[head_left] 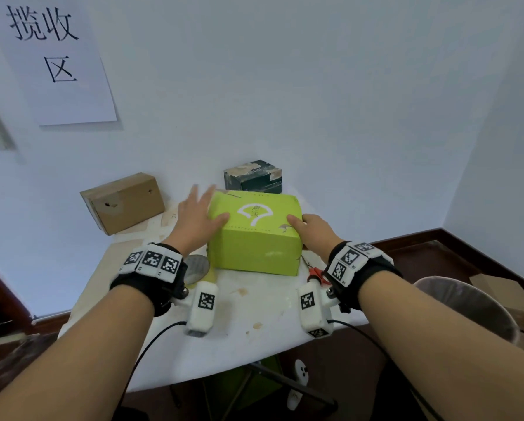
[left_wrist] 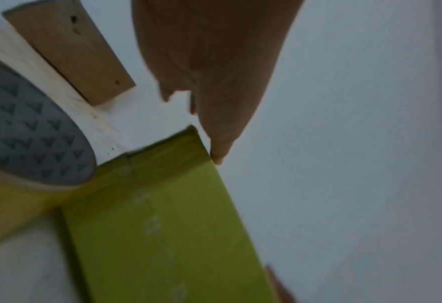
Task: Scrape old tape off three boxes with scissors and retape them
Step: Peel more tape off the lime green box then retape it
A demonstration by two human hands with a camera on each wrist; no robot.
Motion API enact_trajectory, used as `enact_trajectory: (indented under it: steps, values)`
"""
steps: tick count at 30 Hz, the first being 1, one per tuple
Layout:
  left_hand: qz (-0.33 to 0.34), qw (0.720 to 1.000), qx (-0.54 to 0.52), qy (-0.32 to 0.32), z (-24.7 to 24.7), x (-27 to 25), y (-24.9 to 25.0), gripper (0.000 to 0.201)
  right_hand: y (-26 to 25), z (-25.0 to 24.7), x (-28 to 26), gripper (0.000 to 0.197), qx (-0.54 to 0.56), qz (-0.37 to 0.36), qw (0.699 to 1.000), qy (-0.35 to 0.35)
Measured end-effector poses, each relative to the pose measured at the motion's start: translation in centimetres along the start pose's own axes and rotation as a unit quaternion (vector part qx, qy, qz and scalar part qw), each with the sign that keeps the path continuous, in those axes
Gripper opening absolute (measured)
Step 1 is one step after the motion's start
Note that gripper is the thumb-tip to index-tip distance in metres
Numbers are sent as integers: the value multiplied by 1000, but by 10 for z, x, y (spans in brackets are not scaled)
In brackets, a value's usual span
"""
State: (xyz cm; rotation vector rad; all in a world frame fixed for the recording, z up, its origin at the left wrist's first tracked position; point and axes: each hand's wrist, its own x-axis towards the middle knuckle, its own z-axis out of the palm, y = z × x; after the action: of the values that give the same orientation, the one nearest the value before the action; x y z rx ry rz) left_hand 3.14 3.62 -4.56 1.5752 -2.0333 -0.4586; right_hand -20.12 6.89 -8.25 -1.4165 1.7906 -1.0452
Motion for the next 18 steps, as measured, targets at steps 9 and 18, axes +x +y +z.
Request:
enact_trajectory:
  steps: [9,18]
  values:
    - [5,936,-346,-67,-9,-13,15,42,-2,-19,-16,38,115,-10,993,13]
    - [96,932,-349,-7,-18,-25,24,64,-28,-39,-32,65,346,100,933,0]
